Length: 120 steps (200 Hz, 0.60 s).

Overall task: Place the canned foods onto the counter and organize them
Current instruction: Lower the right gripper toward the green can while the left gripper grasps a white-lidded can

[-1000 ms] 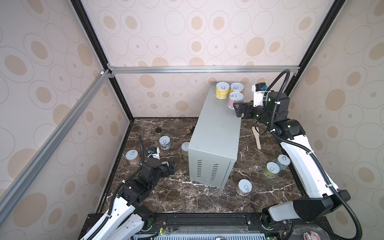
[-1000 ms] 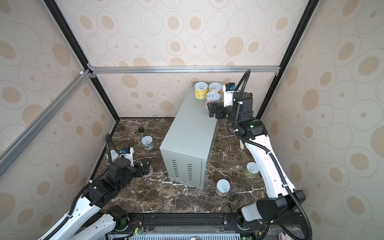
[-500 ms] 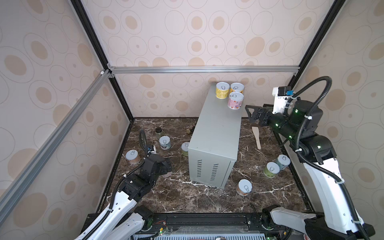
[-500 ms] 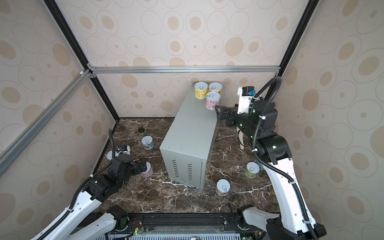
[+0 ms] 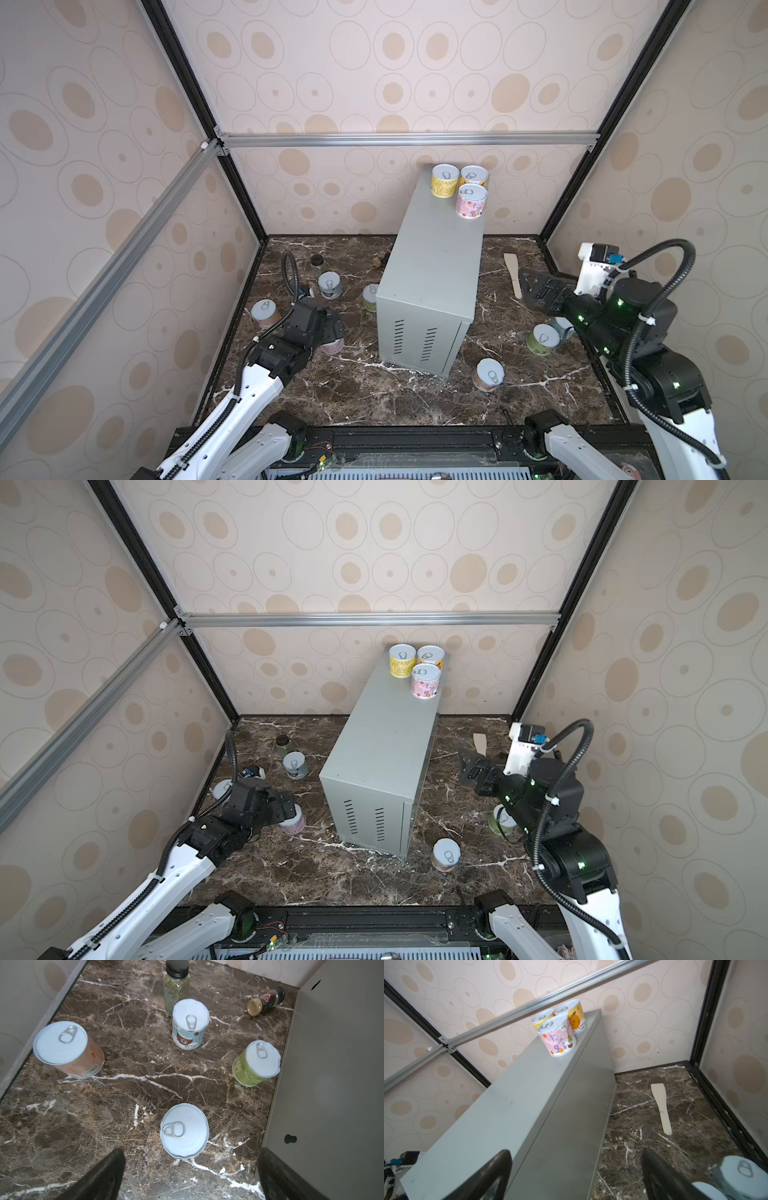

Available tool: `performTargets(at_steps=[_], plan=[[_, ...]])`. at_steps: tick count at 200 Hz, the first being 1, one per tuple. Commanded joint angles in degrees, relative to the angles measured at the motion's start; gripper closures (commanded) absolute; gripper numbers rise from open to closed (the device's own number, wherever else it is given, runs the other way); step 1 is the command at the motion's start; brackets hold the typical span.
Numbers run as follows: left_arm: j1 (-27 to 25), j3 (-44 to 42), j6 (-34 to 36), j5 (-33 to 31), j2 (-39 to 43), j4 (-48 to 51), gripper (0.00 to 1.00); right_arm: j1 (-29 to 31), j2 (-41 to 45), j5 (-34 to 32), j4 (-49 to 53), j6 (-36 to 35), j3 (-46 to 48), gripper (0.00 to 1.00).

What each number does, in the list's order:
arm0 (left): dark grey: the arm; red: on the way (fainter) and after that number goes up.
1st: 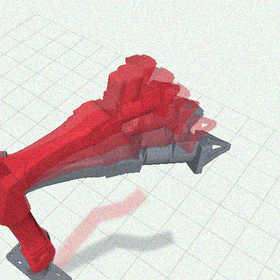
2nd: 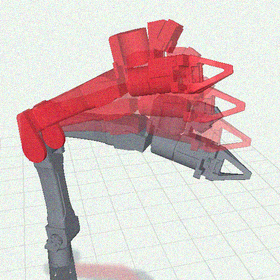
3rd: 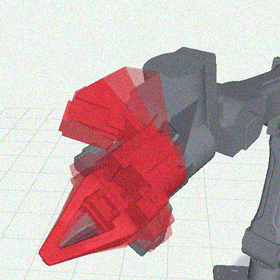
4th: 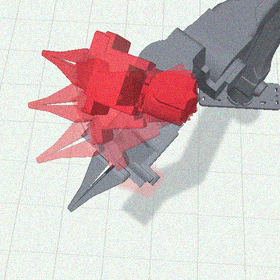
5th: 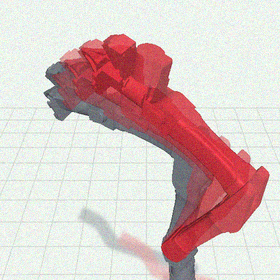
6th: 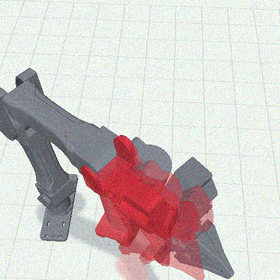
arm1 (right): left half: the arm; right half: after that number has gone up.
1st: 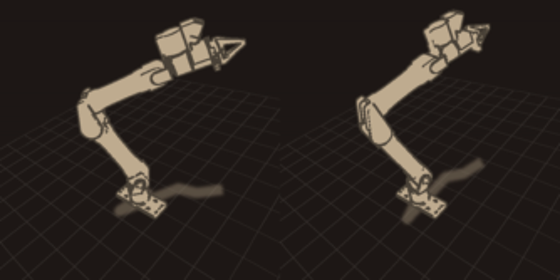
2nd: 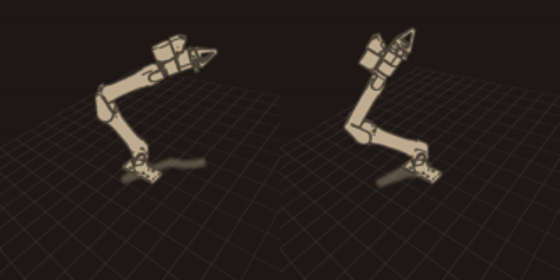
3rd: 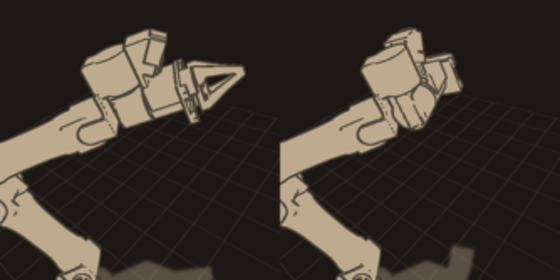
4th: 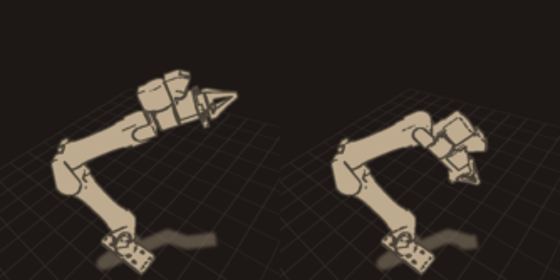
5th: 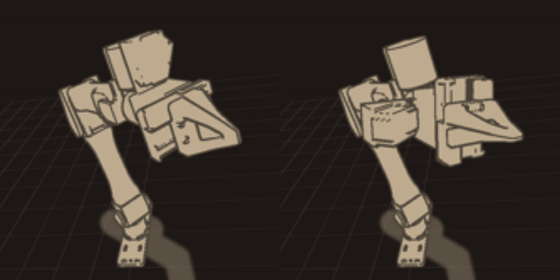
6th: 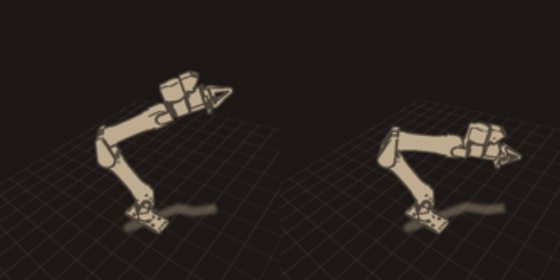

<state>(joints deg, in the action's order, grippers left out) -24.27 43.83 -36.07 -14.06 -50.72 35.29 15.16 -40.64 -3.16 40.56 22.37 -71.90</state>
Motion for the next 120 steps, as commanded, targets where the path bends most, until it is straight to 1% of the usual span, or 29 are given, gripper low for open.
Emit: performTargets(at_steps=[1, 32, 69, 91, 120], plan=[[1.5, -2.0, 1.4, 2.8, -1.0, -2.6, 0.01, -0.3, 3.1, -4.3, 3.0, 3.2, 4.7, 0.01], [1.9, -3.3, 0.8, 3.2, -2.7, -4.7, 0.01, -0.3, 7.5, -5.7, 2.1, 7.1, 13.2, 0.01], [1.8, -7.0, -1.1, 2.6, -4.7, -9.0, 0.01, -0.3, 11.4, -5.8, -3.5, 13.4, 25.1, 0.01], [1.8, -8.7, -1.9, 2.0, -5.9, -11.1, 0.01, -0.3, 11.7, -5.4, -6.3, 15.5, 29.6, 0.01], [1.8, -11.1, -3.1, 1.4, -6.6, -13.4, 0.01, -0.5, 10.3, -3.8, -8.9, 16.4, 33.3, 0.01]])
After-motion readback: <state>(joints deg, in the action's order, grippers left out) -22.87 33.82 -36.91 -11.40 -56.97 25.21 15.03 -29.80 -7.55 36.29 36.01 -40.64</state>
